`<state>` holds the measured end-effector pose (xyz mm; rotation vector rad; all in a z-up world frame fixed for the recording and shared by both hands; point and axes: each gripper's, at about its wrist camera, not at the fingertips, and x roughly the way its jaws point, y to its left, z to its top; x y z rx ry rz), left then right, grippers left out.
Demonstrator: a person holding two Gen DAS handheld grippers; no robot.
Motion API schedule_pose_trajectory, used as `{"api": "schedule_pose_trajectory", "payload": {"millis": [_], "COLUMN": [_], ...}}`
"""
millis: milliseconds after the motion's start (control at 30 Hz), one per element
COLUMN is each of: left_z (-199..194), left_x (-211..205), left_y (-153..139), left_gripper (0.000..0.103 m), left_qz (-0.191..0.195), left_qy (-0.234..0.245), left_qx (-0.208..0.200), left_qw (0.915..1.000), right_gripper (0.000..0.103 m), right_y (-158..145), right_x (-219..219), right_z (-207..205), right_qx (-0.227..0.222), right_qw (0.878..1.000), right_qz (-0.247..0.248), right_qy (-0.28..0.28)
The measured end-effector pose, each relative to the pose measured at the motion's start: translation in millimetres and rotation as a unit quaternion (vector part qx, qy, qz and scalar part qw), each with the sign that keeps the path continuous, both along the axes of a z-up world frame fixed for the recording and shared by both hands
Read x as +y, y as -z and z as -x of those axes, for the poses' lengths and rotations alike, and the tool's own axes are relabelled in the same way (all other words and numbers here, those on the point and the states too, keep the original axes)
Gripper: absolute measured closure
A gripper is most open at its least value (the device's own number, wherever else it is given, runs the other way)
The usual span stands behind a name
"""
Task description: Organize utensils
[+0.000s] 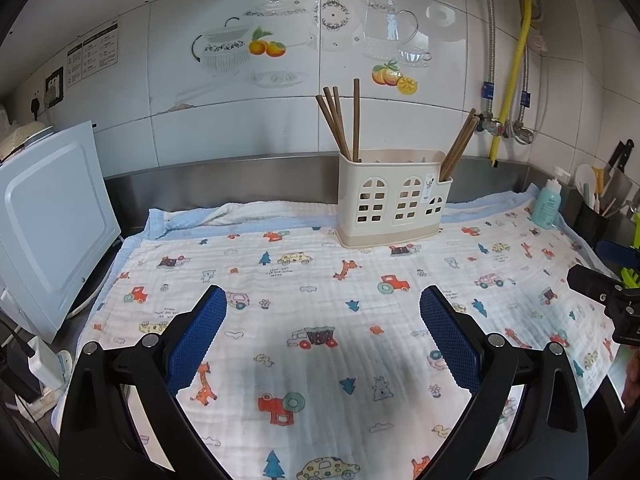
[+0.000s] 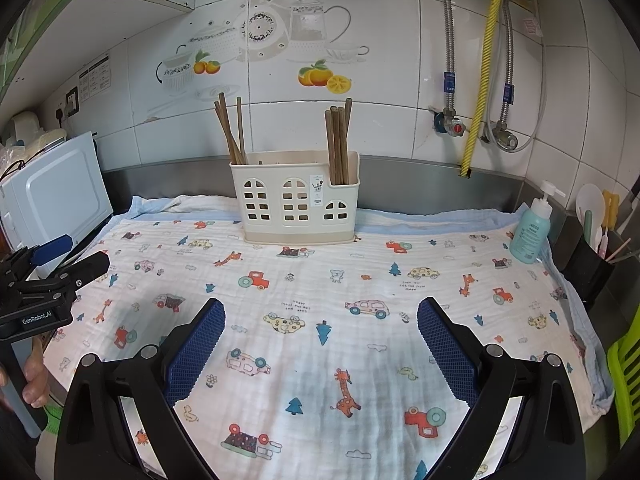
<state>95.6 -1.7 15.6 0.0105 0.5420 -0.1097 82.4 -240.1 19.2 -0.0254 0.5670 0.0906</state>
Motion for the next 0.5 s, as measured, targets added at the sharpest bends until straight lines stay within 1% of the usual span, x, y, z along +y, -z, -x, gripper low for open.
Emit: {"api": "schedule_pose_trajectory", "payload": {"millis": [133,500], "left_z": [0.7,-1.0], "left_x": [-3.1,-4.7], "left_y": [-1.4,0.2], "left_gripper": [0.006,0.006], "left_qz": [-0.008,-0.001], "left_qy": [0.002,0.017], "left_qx": [-0.006,0.004], "left_qw": [1.0,0.9998], "right_gripper": [0.009,0.009], "right_y": [-1.8,-2.0], "right_x": [-0.2,3.2], "right_z": [-1.7,-3.0], "right_qx": [0.0,0.004], "right_qw": [1.0,1.0], "right_qz": [0.002,0.006], "right_qy": [-0.002,-0.008]}}
